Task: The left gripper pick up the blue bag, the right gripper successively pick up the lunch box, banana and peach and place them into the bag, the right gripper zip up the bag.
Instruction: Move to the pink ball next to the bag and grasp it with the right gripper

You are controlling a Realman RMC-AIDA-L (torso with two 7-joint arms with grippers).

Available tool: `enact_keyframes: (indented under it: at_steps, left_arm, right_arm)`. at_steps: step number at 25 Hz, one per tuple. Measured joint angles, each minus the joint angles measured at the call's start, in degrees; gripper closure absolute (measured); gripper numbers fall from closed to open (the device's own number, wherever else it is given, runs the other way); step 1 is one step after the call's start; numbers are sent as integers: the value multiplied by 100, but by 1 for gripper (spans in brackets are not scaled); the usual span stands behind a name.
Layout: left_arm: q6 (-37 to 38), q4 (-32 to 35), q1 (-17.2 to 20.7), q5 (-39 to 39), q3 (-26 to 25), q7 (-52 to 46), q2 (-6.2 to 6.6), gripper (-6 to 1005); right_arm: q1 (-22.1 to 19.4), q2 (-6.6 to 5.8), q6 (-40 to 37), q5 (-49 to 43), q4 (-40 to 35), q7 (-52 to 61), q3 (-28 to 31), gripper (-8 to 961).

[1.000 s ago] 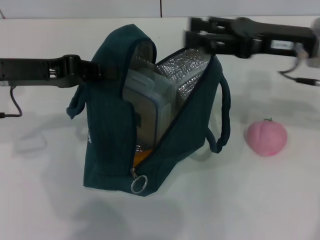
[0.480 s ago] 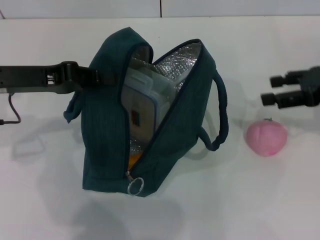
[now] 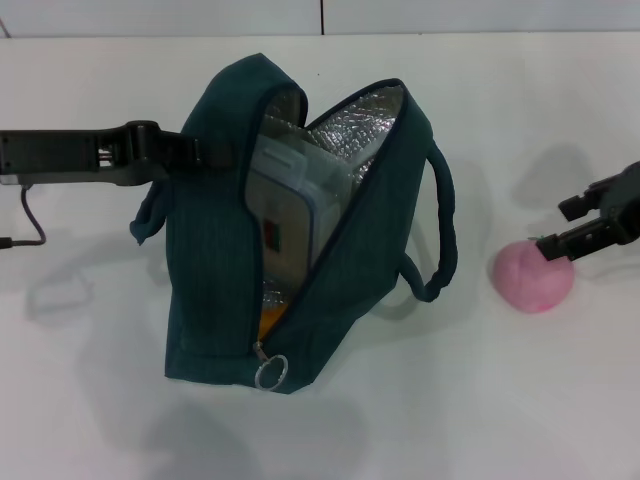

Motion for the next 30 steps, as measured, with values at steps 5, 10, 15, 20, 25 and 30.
enact_keyframes:
  at_steps: [5, 10, 15, 20, 25, 30]
  left_arm:
    - [27, 0, -5, 0, 15, -28, -6, 967]
    - [38, 0, -27, 1, 43, -38, -7, 967]
    - [41, 0, -42, 1, 38, -46, -16, 967]
    - [41, 0, -35, 1, 35, -67, -16, 967]
    - [41, 7, -38, 1, 40, -87, -15, 967]
    - [41, 19, -37, -5, 23, -102, -19, 967]
  right_arm:
    - [288, 298, -420, -742, -631, 450, -12, 184]
    - [644, 621, -470, -1528, -652, 614, -72, 185]
    - [717, 677, -278, -1704, -540, 727, -461, 185]
    - [691, 680, -20, -1711, -531, 767, -718, 186]
    - [702, 682, 110, -1722, -442, 823, -769, 187]
    - [722, 682, 122, -1732, -304, 876, -981, 198]
